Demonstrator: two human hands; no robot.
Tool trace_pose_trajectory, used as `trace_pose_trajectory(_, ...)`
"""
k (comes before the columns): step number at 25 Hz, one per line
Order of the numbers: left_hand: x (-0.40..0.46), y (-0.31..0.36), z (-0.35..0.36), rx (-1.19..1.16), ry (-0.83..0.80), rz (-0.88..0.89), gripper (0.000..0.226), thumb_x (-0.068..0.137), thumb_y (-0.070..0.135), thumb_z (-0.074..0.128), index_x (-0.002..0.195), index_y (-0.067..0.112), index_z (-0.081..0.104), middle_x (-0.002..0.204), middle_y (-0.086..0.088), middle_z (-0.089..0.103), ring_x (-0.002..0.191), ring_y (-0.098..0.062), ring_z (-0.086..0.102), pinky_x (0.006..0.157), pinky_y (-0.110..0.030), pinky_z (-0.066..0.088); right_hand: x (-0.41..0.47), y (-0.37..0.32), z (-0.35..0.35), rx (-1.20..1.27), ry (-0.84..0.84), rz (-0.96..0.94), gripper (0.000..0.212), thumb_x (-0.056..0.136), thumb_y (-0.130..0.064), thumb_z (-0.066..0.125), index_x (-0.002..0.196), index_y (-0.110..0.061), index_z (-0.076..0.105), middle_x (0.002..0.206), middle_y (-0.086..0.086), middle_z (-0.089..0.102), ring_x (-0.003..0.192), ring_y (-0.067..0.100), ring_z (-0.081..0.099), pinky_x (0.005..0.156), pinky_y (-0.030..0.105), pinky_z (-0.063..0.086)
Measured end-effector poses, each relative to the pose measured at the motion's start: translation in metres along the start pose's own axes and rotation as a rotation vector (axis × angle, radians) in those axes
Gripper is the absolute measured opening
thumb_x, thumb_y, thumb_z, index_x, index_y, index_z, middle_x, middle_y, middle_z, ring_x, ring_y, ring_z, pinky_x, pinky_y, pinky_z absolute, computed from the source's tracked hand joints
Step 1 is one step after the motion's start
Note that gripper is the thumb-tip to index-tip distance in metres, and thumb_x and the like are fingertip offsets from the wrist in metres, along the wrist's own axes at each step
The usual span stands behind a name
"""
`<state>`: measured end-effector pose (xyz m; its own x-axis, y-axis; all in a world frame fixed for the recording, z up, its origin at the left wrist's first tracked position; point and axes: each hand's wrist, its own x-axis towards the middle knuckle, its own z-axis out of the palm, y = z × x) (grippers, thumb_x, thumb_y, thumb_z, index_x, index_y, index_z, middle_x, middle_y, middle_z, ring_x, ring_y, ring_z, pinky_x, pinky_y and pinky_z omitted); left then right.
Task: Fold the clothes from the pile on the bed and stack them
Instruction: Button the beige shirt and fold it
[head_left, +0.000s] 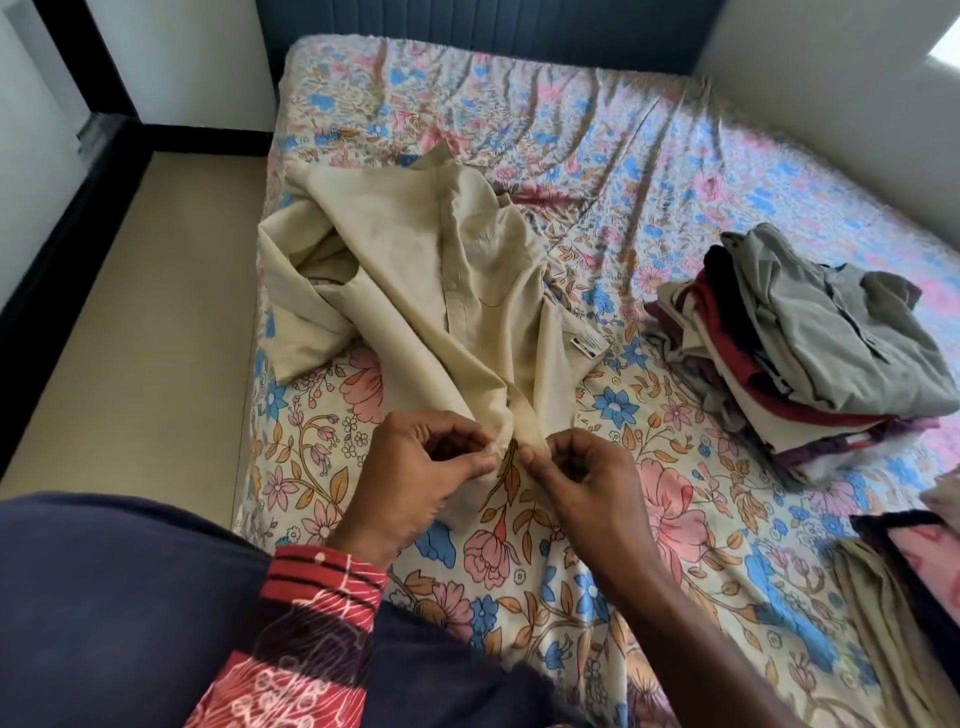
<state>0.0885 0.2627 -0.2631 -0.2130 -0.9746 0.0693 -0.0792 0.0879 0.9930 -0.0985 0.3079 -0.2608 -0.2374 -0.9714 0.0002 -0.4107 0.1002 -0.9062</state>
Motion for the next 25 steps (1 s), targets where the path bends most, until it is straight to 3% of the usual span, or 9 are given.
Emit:
trace_pose_trajectory(2,-0.003,0.001,0.006,0.021,-0.010,0.002,0.020,0.077,0.004,0.085,0.094,0.014,0.080,0.088,0.006,0.079,0.086,-0.009,0.076,0.077,-0.020,0.059,-0.002,-0.001,0.007,0.073,0.025,-0.012,0.013,0.090,-0.028,0.079,0.085,-0.016,0.074,0.075,0.004,0.072,0.064,0.014,0.065,0.058,0.030,0.054)
trace_pose_trajectory(5,-0.002,0.000,0.012,0.013,0.043,0.023,0.019,0.079,0.006,0.083,0.096,0.014,0.081,0.091,0.007,0.079,0.089,-0.008,0.076,0.081,-0.025,0.060,-0.005,-0.004,0.013,0.086,0.072,-0.105,0.007,0.090,-0.021,0.079,0.087,-0.016,0.075,0.077,0.000,0.073,0.070,0.008,0.068,0.062,0.024,0.055)
trace_pose_trajectory(12,-0.003,0.000,0.020,0.046,0.056,0.046,0.016,0.079,0.007,0.084,0.093,0.015,0.081,0.087,0.009,0.078,0.087,-0.006,0.074,0.081,-0.027,0.061,-0.005,0.002,0.021,-0.022,0.150,-0.179,0.012,0.090,-0.011,0.079,0.086,-0.022,0.074,0.073,-0.008,0.071,0.065,0.016,0.068,0.059,0.042,0.059)
trace_pose_trajectory(19,-0.003,0.002,0.021,0.139,0.145,0.087,0.016,0.080,0.008,0.084,0.092,0.018,0.080,0.086,0.013,0.076,0.086,0.002,0.071,0.077,-0.013,0.056,-0.007,0.000,0.022,0.305,0.060,-0.068,0.009,0.096,-0.012,0.070,0.098,-0.014,0.079,0.086,0.007,0.077,0.081,0.032,0.073,0.078,0.056,0.061)
trace_pose_trajectory(25,-0.005,0.003,0.019,0.141,0.155,0.082,0.015,0.080,0.008,0.084,0.092,0.017,0.080,0.084,0.012,0.076,0.083,0.001,0.071,0.074,-0.010,0.053,-0.004,0.002,0.020,0.352,-0.001,-0.063,0.013,0.098,-0.017,0.067,0.100,-0.014,0.080,0.091,0.011,0.078,0.089,0.038,0.073,0.084,0.059,0.060)
